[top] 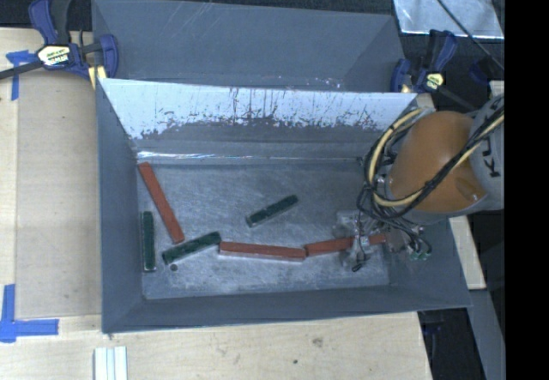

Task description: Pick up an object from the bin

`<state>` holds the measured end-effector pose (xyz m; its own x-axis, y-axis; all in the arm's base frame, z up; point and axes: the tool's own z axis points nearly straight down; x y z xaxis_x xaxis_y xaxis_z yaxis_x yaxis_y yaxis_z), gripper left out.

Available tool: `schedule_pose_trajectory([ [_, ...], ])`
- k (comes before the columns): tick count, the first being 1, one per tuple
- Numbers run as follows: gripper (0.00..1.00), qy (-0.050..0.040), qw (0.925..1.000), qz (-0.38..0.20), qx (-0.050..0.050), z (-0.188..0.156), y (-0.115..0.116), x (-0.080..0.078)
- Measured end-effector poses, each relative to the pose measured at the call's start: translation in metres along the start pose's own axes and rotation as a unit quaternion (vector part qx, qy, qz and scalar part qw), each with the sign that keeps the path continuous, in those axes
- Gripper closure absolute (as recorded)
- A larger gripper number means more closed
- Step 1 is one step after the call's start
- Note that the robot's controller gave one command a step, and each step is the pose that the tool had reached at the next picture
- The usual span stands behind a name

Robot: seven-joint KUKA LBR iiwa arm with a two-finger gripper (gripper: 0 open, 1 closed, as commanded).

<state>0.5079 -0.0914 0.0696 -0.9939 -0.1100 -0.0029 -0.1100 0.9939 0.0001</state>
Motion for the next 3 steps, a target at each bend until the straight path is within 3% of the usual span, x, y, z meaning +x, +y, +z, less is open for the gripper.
schedule_pose_trajectory([
  [2, 1.00, -0.0018, 1.0000, -0.001, 0.001, -0.074, -0.001, -0.003],
  [3, 1.00, -0.0013, 1.0000, -0.001, 0.001, -0.077, -0.002, -0.004],
])
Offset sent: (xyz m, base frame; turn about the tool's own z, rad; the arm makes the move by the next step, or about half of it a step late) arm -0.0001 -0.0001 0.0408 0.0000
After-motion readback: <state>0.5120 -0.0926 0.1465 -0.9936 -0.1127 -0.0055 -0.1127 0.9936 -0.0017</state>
